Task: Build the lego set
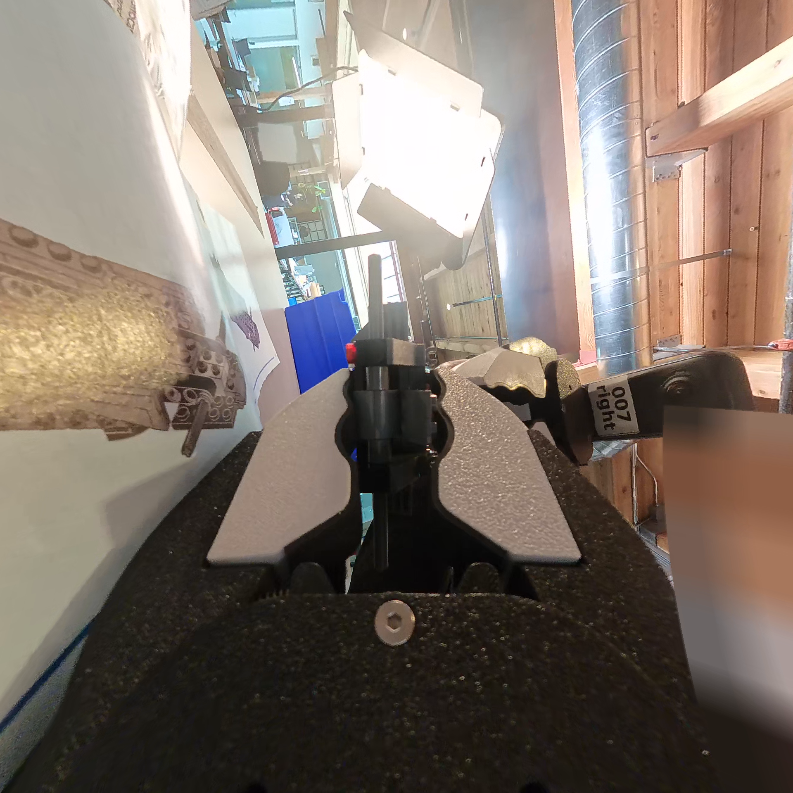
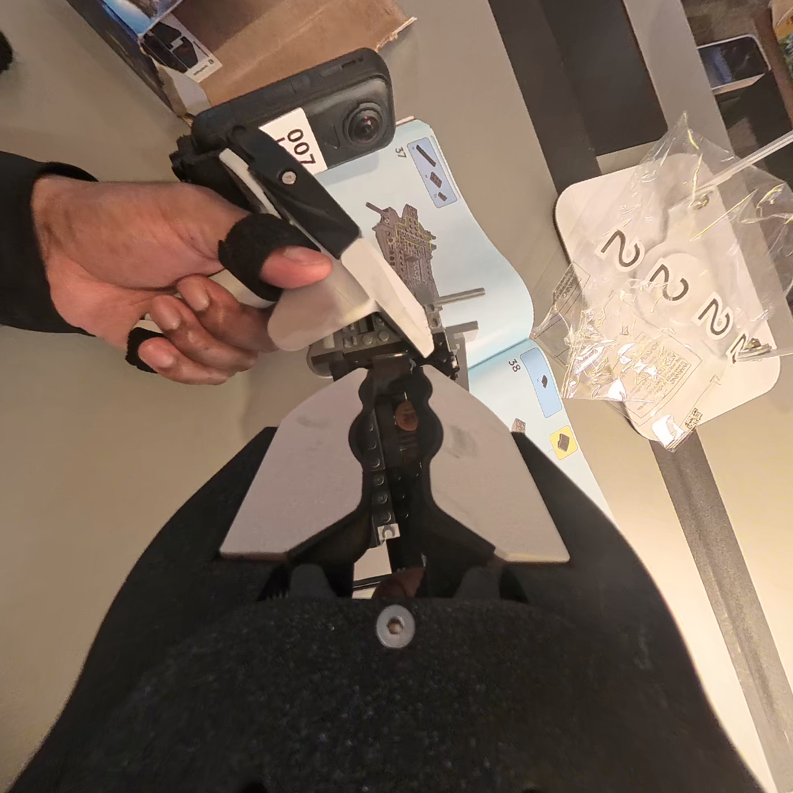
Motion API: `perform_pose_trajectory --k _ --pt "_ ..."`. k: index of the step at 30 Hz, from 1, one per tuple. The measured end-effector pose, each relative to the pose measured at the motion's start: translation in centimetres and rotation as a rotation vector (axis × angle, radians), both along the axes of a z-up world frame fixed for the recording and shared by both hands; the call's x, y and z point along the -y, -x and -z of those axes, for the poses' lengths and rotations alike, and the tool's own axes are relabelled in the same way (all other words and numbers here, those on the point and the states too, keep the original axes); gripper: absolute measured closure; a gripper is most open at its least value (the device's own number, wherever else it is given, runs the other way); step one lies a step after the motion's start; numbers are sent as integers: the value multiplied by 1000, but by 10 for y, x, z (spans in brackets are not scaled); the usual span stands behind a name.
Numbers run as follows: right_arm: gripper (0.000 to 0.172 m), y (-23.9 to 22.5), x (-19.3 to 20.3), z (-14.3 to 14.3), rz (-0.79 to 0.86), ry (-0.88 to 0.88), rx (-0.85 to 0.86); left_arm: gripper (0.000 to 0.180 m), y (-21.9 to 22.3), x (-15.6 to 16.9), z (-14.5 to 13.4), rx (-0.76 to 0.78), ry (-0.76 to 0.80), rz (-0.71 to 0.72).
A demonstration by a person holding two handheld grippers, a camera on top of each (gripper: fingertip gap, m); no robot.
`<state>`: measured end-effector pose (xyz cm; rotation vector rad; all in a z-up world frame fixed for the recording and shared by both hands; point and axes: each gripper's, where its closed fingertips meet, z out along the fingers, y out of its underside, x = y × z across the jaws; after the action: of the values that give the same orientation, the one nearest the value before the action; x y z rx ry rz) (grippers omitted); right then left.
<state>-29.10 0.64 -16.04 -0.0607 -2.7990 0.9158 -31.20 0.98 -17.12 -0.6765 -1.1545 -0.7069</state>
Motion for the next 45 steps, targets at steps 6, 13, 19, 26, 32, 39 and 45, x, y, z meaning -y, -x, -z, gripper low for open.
perform_pose_trajectory --k 6,13,19,26,32,39,45 --pt "155 3 1 4 5 -18 -36 148 -1 -3 0 9 -15 3" --pt "155 4 2 7 1 -50 -101 149 0 -1 0 13 -23 -9" --pt "153 4 2 7 1 -55 -126 149 -1 -1 0 12 -24 -7" --pt "153 2 1 5 -17 -47 -123 149 0 0 0 12 -24 -10" --pt "151 1 0 4 -30 -29 -104 149 0 0 0 12 -24 -12" --pt "151 -3 3 1 -61 -8 -112 149 0 0 0 15 -24 -16" --pt "160 -6 8 3 -103 5 -131 149 0 0 0 15 -23 -16"
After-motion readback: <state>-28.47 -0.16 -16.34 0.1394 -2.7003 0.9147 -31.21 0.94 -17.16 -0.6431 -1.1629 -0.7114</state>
